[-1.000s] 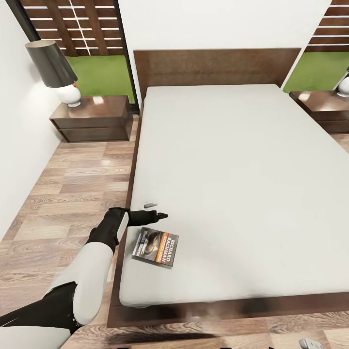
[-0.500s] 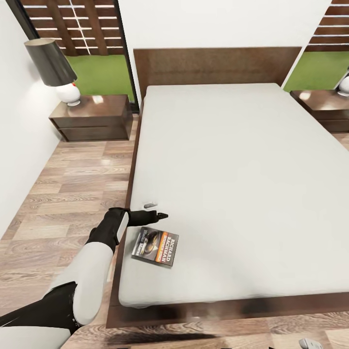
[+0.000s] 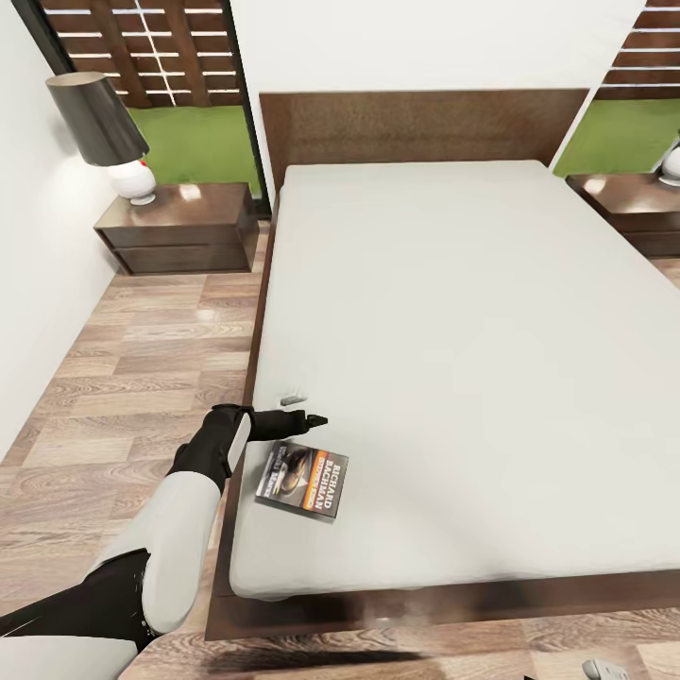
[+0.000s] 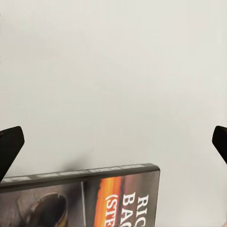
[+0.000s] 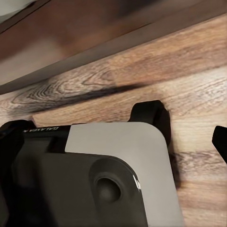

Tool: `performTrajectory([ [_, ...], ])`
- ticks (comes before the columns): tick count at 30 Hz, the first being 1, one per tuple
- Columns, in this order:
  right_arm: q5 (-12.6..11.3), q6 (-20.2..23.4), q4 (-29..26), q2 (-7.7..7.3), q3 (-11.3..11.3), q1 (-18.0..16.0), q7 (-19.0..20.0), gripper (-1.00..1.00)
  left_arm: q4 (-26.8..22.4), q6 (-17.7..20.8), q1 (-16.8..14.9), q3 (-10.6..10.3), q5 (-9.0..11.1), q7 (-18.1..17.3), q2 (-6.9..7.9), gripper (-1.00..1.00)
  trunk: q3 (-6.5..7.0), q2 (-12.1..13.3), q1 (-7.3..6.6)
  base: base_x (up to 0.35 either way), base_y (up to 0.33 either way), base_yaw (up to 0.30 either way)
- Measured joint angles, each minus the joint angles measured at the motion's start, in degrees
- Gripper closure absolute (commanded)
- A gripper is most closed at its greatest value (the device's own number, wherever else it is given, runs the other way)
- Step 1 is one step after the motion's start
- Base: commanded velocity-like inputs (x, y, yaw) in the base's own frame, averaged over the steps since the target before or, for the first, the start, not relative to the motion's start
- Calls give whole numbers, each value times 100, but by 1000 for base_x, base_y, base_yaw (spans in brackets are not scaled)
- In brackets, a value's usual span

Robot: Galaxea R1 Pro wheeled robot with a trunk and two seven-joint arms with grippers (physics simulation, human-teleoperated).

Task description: In the bedroom, move the book from the bed onto either nightstand, and place the two sandals side by side next to the bed.

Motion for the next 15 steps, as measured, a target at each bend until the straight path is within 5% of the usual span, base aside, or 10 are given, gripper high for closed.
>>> performTrajectory([
  [15,4,0,0,0,0,0,2,-100,-8,1,0,0,-2,-4,0,-100,-198,-443,242,0,0,0],
])
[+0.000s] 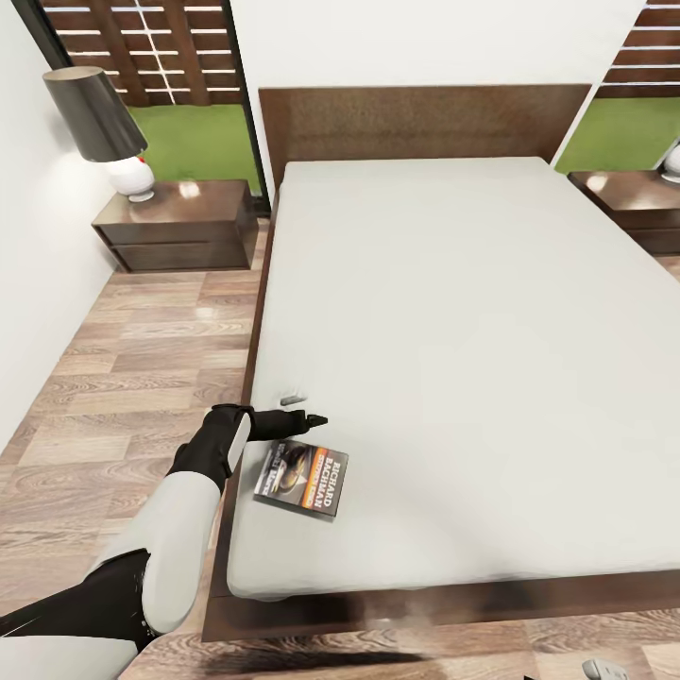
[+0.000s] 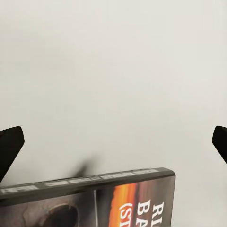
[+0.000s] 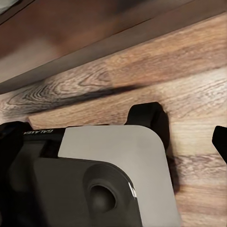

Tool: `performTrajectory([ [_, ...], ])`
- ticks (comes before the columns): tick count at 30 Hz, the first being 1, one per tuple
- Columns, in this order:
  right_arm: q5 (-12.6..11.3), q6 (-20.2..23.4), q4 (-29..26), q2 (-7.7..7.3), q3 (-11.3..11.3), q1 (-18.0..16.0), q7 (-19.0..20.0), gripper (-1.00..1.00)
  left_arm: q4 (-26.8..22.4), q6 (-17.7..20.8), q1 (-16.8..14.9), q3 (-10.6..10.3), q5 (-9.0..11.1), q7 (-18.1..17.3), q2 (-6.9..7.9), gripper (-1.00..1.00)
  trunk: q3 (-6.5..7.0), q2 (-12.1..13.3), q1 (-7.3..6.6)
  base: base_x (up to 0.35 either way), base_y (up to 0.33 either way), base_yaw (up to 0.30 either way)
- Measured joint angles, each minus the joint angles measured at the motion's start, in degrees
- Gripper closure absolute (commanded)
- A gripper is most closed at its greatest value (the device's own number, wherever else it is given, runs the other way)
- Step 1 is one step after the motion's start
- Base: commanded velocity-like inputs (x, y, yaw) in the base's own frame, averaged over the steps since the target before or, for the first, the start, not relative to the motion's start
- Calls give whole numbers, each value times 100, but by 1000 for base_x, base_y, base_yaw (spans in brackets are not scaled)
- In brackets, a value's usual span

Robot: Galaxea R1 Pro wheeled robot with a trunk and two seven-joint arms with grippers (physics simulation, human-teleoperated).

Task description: In the bedroom, move the book from the bed onto either nightstand, and place the two sandals side by side next to the bed.

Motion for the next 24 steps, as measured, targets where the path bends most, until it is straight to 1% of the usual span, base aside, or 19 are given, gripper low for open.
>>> performTrajectory([
  [7,-3,0,0,0,0,0,1,-100,-1,0,0,-8,3,0,0,-100,0,0,0,0,0,0],
  [11,-3,0,0,0,0,0,2,-100,-1,0,0,-9,2,-1,0,-100,-71,-159,87,0,0,0],
  [24,-3,0,0,0,0,0,2,-100,-1,0,0,-1,3,-1,0,-100,-72,-160,88,0,0,0],
])
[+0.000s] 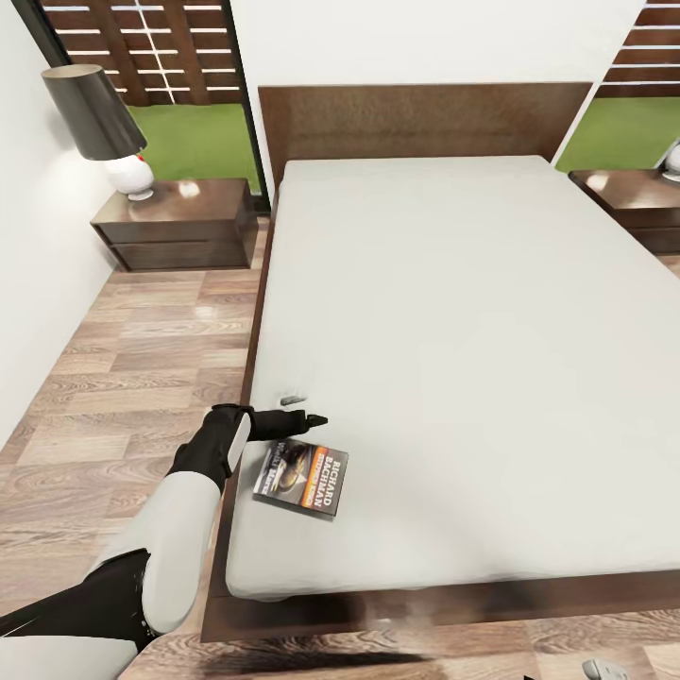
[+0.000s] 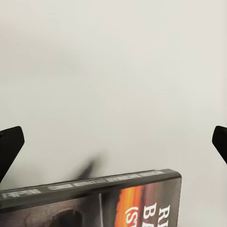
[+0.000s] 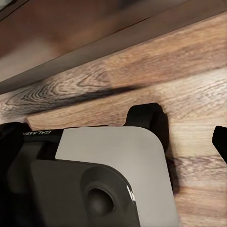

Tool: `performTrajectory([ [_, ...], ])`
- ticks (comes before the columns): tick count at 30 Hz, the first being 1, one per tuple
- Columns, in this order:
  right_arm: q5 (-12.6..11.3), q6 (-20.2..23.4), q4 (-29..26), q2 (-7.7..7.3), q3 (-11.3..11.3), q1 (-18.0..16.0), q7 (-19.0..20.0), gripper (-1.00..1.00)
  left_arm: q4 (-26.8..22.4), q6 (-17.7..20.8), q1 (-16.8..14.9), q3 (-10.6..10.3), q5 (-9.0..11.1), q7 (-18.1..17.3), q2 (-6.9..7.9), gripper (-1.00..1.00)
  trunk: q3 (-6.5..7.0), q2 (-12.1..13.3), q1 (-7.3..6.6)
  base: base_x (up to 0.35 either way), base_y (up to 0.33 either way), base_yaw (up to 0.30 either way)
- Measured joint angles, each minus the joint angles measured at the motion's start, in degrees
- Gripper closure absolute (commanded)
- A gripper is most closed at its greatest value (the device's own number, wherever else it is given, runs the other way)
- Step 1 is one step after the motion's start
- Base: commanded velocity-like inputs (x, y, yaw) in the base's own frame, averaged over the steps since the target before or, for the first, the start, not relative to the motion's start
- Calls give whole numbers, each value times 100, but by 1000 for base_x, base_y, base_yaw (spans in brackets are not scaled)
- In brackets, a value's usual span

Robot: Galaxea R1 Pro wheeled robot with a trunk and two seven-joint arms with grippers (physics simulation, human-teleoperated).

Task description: In the bedroom, move the book from the bed onto either nightstand, and place the two sandals side by side next to the bed.

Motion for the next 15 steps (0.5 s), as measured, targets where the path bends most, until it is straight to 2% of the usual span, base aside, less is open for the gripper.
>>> performTrajectory([
  [2,0,0,0,0,0,0,0,-100,0,0,0,0,0,0,0,-100,0,0,0,0,0,0],
  [9,-3,0,0,0,0,0,7,-100,6,0,-1,0,3,-2,0,-100,-125,-279,153,0,0,0],
  [15,-2,0,0,0,0,0,4,-100,7,-2,-1,-4,10,-3,0,-100,-125,-281,154,0,0,0],
])
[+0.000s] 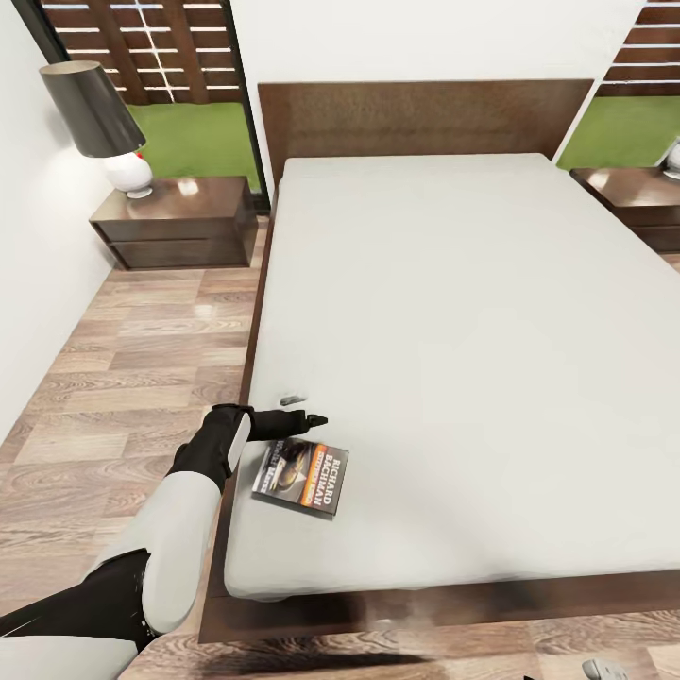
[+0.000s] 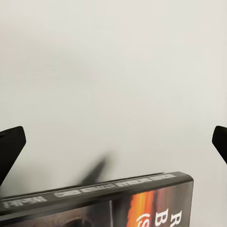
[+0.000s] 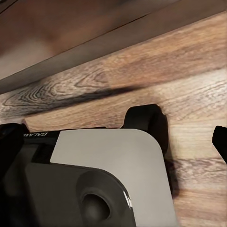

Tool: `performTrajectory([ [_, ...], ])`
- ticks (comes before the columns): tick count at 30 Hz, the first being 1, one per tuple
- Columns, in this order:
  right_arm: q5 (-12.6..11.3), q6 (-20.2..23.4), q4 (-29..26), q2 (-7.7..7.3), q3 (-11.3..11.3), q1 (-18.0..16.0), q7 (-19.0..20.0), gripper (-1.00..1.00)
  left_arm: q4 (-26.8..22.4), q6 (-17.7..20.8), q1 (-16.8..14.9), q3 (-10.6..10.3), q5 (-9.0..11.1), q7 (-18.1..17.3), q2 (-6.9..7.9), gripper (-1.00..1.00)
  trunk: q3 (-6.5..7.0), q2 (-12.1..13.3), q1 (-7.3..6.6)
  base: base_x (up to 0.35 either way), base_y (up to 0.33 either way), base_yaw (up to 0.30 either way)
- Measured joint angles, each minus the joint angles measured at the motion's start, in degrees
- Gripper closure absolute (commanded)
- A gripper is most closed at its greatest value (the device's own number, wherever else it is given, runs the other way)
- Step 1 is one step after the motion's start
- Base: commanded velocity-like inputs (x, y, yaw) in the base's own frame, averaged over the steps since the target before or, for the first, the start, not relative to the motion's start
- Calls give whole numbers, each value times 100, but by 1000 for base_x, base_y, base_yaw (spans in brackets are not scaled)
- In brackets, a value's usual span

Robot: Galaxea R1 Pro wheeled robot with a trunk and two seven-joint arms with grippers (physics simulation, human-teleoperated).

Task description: In the bedroom, move the book from the bed onto either nightstand, and place the two sandals side by side next to the bed.

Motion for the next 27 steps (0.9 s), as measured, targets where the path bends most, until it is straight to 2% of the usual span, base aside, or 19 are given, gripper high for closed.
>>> performTrajectory([
  [19,-1,0,0,0,0,0,4,-100,1,-1,0,10,3,0,0,-100,0,0,0,0,0,0],
  [27,-2,0,0,0,0,0,5,-100,1,-8,0,6,5,-1,0,-100,0,0,1,-106,0,0],
])
